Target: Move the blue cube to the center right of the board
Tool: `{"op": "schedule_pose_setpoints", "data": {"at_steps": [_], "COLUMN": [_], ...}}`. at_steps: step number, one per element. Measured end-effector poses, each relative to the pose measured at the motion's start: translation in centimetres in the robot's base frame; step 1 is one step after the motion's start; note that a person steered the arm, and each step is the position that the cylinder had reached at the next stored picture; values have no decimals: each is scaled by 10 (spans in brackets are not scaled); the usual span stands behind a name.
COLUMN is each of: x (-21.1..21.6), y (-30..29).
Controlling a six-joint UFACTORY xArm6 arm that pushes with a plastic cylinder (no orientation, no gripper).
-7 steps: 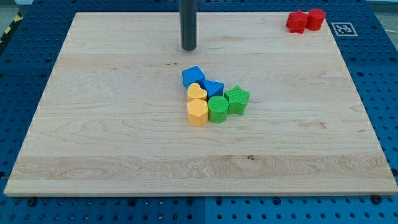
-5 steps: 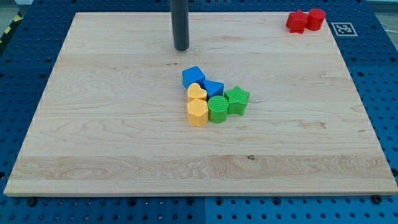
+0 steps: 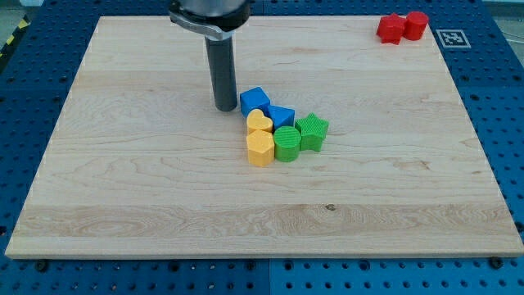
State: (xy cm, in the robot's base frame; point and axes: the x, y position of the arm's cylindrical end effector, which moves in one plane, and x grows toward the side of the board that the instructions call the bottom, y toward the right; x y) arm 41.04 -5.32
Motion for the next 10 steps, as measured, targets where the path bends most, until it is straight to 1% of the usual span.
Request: {"op": "schedule_pose_setpoints", "data": {"at_steps": [4,5,7,8,10], "x": [8,9,-1,-2,2], "y": [92,110,110,121,177]}}
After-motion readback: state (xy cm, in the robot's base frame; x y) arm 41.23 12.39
